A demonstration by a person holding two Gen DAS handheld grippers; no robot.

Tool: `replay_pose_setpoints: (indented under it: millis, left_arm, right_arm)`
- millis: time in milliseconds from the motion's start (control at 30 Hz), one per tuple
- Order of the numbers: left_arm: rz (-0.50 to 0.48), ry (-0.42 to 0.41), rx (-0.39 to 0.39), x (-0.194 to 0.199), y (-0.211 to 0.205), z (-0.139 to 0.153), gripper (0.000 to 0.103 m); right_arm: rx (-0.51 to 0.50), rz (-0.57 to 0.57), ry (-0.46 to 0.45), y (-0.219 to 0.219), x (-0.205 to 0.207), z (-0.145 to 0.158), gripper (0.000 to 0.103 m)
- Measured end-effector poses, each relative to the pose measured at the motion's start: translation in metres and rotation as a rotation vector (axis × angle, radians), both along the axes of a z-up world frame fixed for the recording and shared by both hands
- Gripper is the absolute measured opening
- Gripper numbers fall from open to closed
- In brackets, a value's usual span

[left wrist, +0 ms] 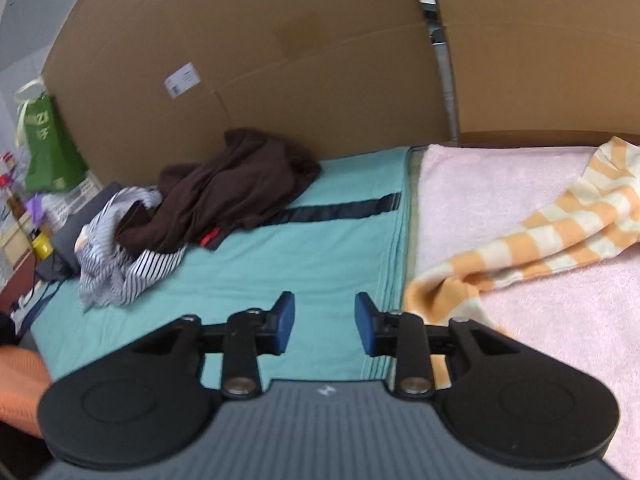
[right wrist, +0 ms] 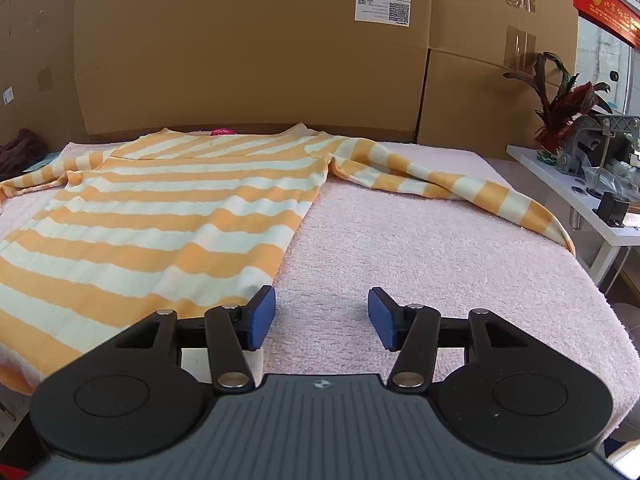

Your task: Fold clothes

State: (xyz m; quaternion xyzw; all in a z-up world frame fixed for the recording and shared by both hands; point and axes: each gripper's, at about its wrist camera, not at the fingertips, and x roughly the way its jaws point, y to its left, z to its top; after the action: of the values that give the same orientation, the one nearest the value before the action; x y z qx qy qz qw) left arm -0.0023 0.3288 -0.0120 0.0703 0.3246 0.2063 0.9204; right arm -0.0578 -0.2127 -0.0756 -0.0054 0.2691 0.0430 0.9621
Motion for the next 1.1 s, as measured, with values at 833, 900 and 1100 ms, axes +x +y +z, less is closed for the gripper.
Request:
replay_pose_setpoints:
  millis: [833,900,1100]
  left_arm:
    - [-0.683,0.090,-0.263,-0.127,-0.180,-0.038,0.007]
    - [-0.689,0.096,-0.245,-0.132,-0.181,-0.036,0.001]
    - [-0.651,0.092,-0.232,-0.140,-0.166,-0.028,0.000]
  right_arm:
    - [0.115,0.233,0.193,0.000,-0.065,-0.009,0.010]
    - [0.144,0.247,0.185,-0.002,-0.068,-0.007,0.009]
    - [0.170,0.256,0.114,-0.027,-0.090,0.020,0.008]
